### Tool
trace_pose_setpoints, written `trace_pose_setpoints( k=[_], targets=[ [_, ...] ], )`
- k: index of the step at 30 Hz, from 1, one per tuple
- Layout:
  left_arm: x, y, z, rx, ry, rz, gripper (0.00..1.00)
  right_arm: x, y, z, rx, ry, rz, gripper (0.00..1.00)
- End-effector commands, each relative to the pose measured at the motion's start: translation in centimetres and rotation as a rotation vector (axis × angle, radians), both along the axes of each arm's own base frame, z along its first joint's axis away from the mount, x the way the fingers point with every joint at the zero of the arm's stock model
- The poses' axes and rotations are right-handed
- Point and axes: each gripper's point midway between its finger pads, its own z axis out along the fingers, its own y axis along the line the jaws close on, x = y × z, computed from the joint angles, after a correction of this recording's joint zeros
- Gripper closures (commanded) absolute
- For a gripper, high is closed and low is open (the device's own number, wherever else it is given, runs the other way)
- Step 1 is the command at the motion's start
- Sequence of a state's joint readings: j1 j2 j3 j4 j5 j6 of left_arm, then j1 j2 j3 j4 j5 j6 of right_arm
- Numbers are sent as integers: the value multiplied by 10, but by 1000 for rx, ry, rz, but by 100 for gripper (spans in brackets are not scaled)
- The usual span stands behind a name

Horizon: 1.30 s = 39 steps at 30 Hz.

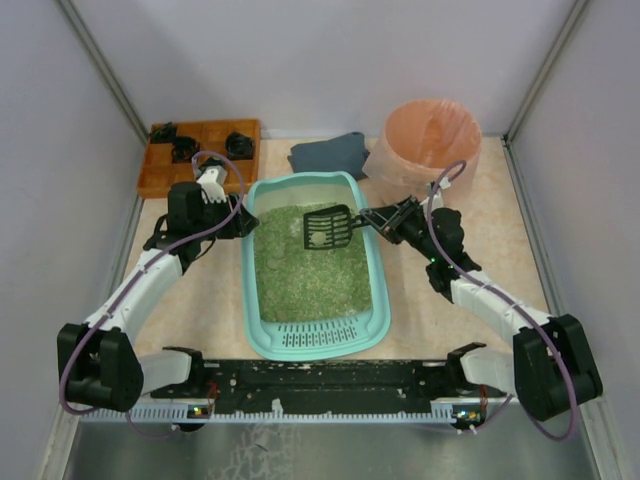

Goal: Clean the litter box

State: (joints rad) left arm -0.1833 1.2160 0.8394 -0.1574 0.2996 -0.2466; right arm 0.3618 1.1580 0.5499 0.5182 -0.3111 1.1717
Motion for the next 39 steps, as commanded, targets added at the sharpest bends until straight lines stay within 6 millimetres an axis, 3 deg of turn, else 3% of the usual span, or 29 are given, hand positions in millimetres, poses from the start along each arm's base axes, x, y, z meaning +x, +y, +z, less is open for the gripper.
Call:
trace_pose_setpoints(
  k=[1,3,7,12,16,18,21,26,31,35,39],
  targets=[
    [5,0,20,-15,-62,1,44,-11,28,42,45,-121,119,100],
    [6,-1,20,-16,-54,-5,44,-13,35,40,7,-130,155,100],
    [4,0,18,-10,-44,-3,44,3,-6,21,49,-54,-25,100],
    [5,-2,20,-20,-52,-9,44,-13,34,36,-1,-111,145,100],
    [3,0,18,-11,-41,-6,44,-2,-1,18,56,-43,-3,100],
    [3,0,20,-15,-55,-2,43,-6,6,28,79,-68,39,100],
    [5,-2,20,-22,-58,-8,44,-16,34,37,16,-108,147,100],
    [4,-1,17,-13,-40,-8,44,-9,2,29,20,-113,-9,100],
    [5,-2,18,-20,-46,-10,44,-15,17,42,-9,-163,77,100],
    [4,-1,17,-14,-36,-9,44,-8,-3,36,-9,-133,-4,100],
    [4,-1,20,-17,-54,-7,44,-15,16,48,0,-172,87,100]
  ],
)
